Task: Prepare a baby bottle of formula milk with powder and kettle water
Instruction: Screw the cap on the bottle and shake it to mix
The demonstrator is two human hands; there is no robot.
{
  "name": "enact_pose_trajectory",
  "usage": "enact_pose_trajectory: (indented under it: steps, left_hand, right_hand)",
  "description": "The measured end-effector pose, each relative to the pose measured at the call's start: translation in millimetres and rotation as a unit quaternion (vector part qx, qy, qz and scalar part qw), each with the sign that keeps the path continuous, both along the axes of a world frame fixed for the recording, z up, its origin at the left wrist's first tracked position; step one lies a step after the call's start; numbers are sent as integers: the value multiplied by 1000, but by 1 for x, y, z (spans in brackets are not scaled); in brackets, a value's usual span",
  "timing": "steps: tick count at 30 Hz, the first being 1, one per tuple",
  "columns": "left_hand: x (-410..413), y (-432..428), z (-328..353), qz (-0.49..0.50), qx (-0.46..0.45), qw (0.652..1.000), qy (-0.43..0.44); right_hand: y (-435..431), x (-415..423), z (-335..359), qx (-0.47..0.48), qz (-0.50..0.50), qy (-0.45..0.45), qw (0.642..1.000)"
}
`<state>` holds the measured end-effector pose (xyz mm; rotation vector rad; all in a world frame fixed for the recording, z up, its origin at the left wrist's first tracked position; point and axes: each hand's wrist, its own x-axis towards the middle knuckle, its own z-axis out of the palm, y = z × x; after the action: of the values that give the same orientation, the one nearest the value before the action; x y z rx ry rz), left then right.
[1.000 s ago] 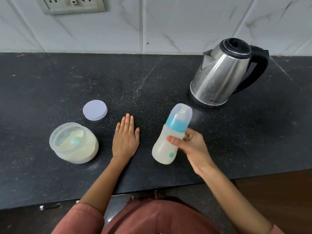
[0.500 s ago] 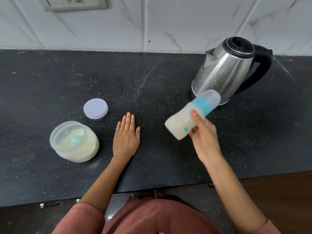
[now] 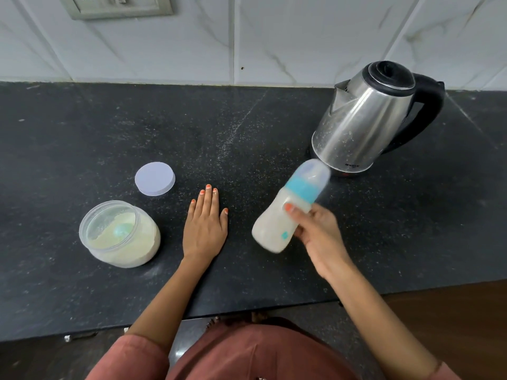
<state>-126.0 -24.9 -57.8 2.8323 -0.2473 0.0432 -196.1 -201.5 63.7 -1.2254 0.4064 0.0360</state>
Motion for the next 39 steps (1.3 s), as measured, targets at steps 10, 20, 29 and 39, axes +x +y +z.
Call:
enact_pose_trajectory:
  steps: [10, 20, 29, 39]
  left_hand:
    - [0, 0, -2, 0, 7, 1000, -1]
    - [1, -1, -2, 0, 13, 1000, -9]
    - [1, -1, -1, 8, 16, 1000, -3]
    - [4, 0, 1, 11, 30, 999, 11]
  right_hand:
    - [-2, 13, -2, 79, -126, -3, 989]
    - [9, 20, -15, -93, -2, -3, 996]
    - [13, 99, -24, -249, -56, -39, 966]
    - [28, 190, -43, -323, -96, -54, 940]
